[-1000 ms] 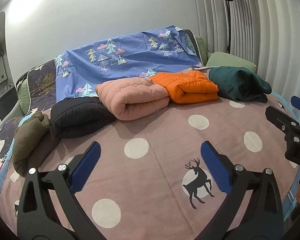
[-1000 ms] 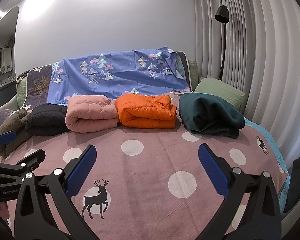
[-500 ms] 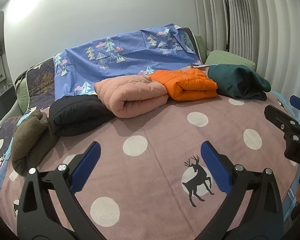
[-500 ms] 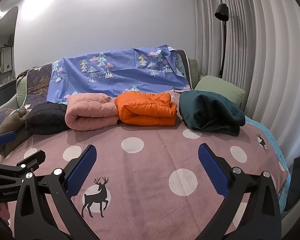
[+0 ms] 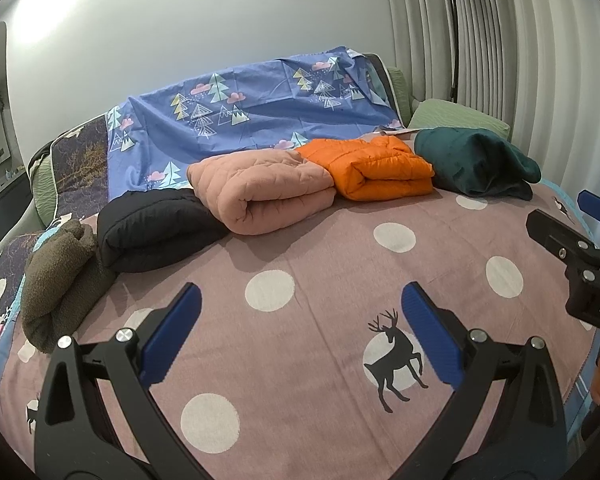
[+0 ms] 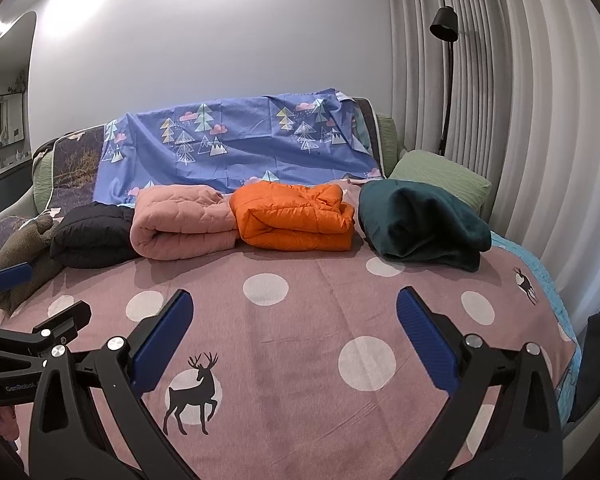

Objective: Fold large clothes

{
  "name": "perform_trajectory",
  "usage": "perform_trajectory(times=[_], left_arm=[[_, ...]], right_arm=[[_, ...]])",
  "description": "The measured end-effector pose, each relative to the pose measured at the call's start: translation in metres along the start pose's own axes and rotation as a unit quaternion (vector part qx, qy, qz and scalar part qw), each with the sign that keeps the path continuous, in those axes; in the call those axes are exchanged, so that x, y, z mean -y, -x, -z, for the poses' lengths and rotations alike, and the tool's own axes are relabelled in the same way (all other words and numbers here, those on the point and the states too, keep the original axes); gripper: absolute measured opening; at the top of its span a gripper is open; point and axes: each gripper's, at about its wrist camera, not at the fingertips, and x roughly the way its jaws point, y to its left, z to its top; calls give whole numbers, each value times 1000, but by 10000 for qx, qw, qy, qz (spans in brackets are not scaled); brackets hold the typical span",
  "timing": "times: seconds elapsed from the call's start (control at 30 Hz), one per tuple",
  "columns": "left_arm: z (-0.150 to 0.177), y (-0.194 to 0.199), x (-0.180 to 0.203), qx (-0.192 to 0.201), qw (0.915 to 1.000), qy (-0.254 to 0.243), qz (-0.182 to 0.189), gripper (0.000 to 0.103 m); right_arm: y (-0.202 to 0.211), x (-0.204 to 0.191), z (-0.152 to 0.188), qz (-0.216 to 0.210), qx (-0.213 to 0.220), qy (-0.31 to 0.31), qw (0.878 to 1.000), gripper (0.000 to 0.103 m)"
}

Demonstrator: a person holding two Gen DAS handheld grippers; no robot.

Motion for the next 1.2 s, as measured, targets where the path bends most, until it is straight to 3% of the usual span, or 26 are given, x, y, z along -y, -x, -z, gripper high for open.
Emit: perform_trajectory(times=[1.2], left_arm=[[1,-3,-8,-78,10000,-55,3,101]], right_arm=[[-4,-3,1,-5,-82,8,10000,102]])
